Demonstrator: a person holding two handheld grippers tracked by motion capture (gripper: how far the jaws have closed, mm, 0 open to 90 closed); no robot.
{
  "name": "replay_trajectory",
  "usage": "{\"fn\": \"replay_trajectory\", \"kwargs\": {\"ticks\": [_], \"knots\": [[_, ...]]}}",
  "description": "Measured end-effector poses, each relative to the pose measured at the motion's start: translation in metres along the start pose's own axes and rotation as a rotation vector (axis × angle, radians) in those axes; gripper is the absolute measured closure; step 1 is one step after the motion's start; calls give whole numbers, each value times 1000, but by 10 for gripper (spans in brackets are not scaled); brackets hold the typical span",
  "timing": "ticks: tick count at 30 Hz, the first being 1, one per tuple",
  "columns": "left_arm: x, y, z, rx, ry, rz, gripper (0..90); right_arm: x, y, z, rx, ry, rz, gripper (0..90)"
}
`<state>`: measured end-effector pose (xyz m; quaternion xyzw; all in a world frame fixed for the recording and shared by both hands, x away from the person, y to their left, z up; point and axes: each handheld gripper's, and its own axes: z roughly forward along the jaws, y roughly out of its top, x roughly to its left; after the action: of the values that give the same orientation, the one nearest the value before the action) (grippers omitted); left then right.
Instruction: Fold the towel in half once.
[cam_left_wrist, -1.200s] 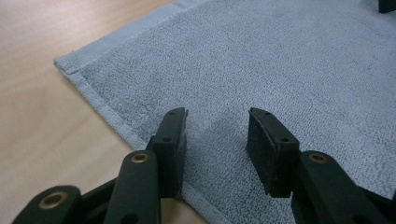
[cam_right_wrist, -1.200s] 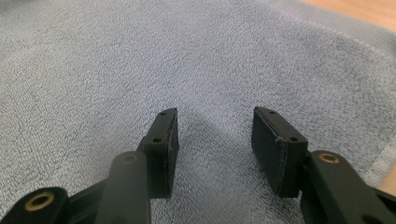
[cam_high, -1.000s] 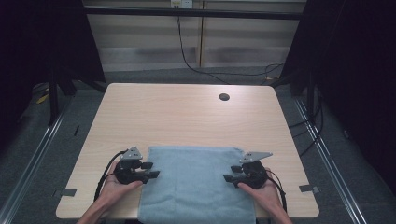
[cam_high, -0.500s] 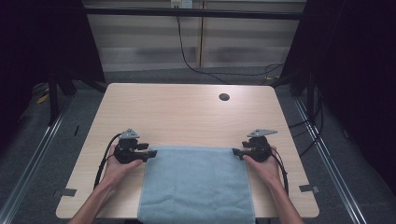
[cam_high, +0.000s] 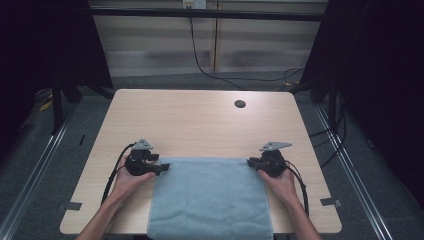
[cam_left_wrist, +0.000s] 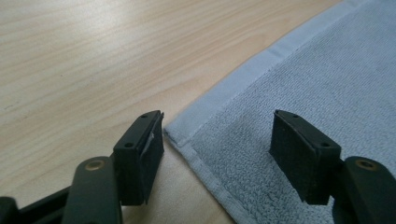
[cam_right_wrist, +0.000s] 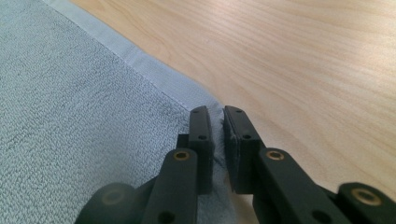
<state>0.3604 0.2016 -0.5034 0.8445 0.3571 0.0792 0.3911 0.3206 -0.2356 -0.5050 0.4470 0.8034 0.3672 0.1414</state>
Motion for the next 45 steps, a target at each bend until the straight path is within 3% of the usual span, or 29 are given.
{"fn": "replay_trajectory", "kwargs": {"ticks": [6, 9, 16, 17, 19, 21, 23, 26, 27, 31, 34, 36, 39, 41, 45], "knots": [[-3, 0, 2, 1, 25, 31, 321, 7, 1, 0, 14, 15, -8, 843], [-6, -1, 0, 7, -2, 31, 325, 8, 0, 0, 10, 17, -15, 844], [-13, -11, -10, 23, -15, 76, 349, 7, 0, 0, 4, 26, -6, 850], [-15, -12, -11, 21, -1, 95, 361, 7, 0, 0, 5, 25, -4, 850], [-20, -14, -12, 10, 4, 122, 487, 7, 0, 0, 6, 27, 6, 850], [-24, -14, -12, 20, -24, 127, 640, 7, -1, 0, 6, 30, 22, 850], [-26, -13, -12, 20, -38, 114, 706, 7, -1, 0, 2, 34, 21, 839], [-20, -14, -12, 7, -67, 74, 741, 6, -3, -3, 1, 34, 19, 643], [-18, -14, -12, 10, -75, 65, 747, 6, -3, -5, 3, 28, 15, 616], [-18, -14, -12, 8, -73, 52, 754, 7, -7, -14, 17, 32, -22, 577], [-17, -15, -12, 3, -85, 39, 754, 11, -10, -14, 36, 10, -57, 545], [-16, -15, -12, -1, -95, 31, 756, 14, -8, -12, 41, -2, -75, 586], [-14, -15, -11, -11, -112, 9, 769, 18, -8, -10, 31, 33, -79, 792], [-13, -14, -12, -23, -126, -7, 799, 20, -6, -9, 34, 33, -73, 823], [-12, -8, -20, -77, -138, -18, 812, 12, -3, -11, 5, 77, 3, 843]]}}
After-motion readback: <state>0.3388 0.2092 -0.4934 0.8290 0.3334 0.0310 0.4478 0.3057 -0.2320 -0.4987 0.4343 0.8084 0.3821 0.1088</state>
